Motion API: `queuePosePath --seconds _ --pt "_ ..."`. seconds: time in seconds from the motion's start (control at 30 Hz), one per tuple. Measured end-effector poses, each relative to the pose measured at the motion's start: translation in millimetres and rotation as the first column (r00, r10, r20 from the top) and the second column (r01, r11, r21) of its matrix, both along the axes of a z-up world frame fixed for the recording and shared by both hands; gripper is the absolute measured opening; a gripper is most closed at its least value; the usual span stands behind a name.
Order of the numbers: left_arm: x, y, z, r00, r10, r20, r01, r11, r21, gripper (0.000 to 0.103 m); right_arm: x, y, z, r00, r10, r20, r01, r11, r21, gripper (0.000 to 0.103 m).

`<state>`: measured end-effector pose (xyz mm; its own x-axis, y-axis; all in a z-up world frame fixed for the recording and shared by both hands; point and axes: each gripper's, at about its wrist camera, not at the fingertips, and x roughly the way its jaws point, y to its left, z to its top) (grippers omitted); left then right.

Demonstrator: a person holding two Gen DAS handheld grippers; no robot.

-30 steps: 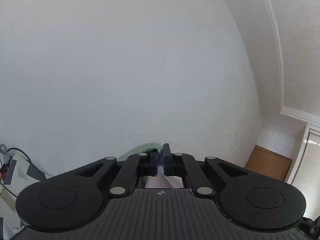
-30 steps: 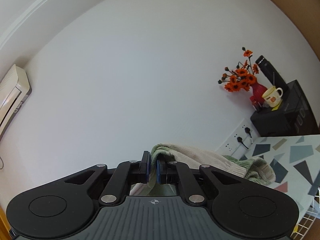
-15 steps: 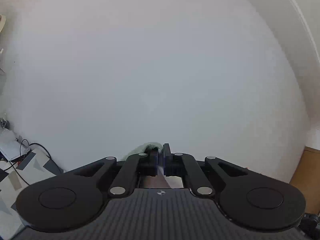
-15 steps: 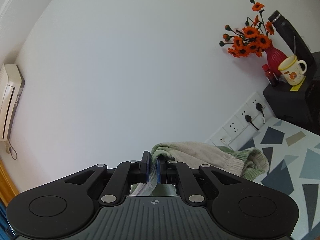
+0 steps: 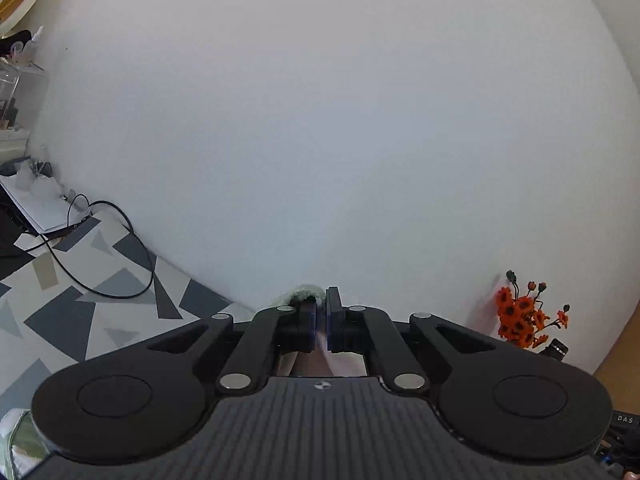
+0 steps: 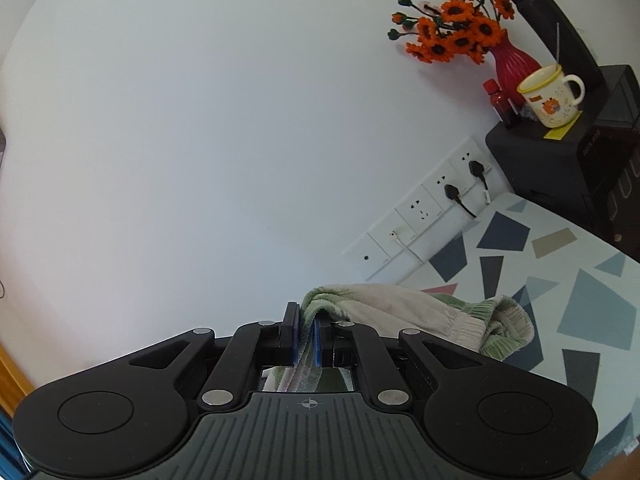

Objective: Fold clothes
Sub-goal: 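Carry the held pants with both grippers to the patterned table, then lower the pants onto the table and open both grippers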

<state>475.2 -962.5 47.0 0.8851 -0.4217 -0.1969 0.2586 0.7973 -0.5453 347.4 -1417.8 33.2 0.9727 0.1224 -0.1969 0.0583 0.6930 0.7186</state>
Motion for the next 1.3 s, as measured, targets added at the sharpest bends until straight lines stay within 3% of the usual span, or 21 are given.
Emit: queuePosePath --seconds 0.2,0.43,0.77,0.87,0.97,1.1,1.17,1.27,1.3 --pt "25 5 0 0.999 0.029 0.017 -0.03 0.999 0.021 0.005 18 -2 2 0.999 0.003 0.053 -0.004 0.999 0.035 0.006" --pt "0 14 17 0.989 0.121 0.079 -0.127 0.99 0.065 0.005 45 3 10 0.992 0.063 0.105 -0.067 0.997 0.038 0.006" --pt "-58 11 21 0.99 0.119 0.072 -0.13 0.977 0.168 0.005 29 6 3 0.993 0.115 0.001 -0.115 0.993 0.005 0.006" --pt "-46 6 9 0.995 0.095 0.001 -0.094 0.98 0.177 0.005 27 6 2 0.994 0.103 -0.046 -0.103 0.994 -0.017 0.007" --pt "-15 5 -15 0.99 0.073 -0.125 -0.053 0.987 0.151 0.005 43 3 -13 0.991 0.069 -0.114 -0.069 0.998 0.003 0.007" --pt "46 4 -63 0.962 0.048 -0.269 -0.009 0.99 0.143 0.005 89 0 -57 0.973 0.033 -0.23 -0.032 0.999 0.01 0.007" --pt "84 1 -85 0.946 0.029 -0.324 0.024 0.987 0.159 0.005 127 -1 -76 0.953 0.016 -0.302 -0.028 0.999 -0.037 0.007" --pt "140 -13 -112 0.926 0.019 -0.376 0.072 0.971 0.229 0.007 188 1 -100 0.925 -0.011 -0.381 -0.026 0.995 -0.092 0.016" --pt "157 -17 -122 0.913 0.029 -0.408 0.082 0.965 0.251 0.007 207 0 -108 0.917 -0.022 -0.397 -0.015 0.996 -0.089 0.031"
